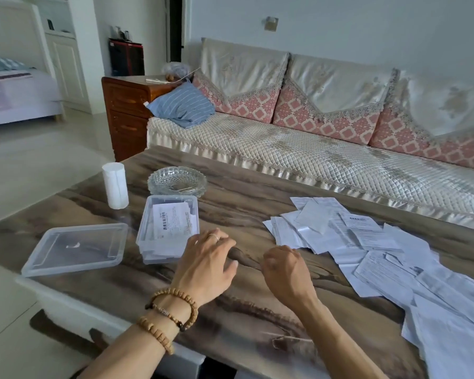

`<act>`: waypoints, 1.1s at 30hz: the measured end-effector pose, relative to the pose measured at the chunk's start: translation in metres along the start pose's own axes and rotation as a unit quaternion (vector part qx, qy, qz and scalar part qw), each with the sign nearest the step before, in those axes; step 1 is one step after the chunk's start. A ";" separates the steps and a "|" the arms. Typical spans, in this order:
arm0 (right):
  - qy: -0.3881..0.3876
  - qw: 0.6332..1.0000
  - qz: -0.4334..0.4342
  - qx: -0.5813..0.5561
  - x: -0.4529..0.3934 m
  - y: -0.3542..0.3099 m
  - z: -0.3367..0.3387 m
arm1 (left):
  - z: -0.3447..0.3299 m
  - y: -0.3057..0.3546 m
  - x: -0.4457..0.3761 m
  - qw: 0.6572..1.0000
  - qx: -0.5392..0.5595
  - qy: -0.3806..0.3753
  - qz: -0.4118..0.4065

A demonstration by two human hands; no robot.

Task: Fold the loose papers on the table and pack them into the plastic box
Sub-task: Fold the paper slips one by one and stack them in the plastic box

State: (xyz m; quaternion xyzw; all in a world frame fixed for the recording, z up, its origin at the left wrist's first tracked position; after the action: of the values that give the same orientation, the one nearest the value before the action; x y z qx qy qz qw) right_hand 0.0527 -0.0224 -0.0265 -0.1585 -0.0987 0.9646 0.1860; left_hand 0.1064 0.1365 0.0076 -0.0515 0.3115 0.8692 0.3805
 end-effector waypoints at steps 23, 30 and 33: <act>-0.130 0.944 -0.293 0.078 -0.174 0.251 -0.030 | -0.209 0.015 -0.249 0.962 -0.031 -0.186 0.198; -0.176 0.946 -0.271 -0.020 -0.185 0.230 -0.051 | -0.219 0.011 -0.257 0.965 -0.035 -0.197 0.172; -0.151 0.937 -0.298 -0.106 -0.175 0.239 -0.049 | -0.217 0.016 -0.247 0.966 0.000 -0.205 0.156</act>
State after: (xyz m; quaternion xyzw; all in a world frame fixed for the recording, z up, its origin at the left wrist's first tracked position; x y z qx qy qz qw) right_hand 0.1451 -0.3017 -0.0845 0.0073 -0.2703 0.8615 0.4298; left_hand 0.2375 -0.1530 -0.0775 0.1765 0.2309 0.9100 0.2958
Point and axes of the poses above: each hand's wrist, its own x-axis away from the middle knuckle, its own z-axis out of the back of the hand, y = z × x, the point moved 8 cm from there along -x, towards the middle knuckle, and after that the axes turned 14 degrees about x, right-handed, at the moved point
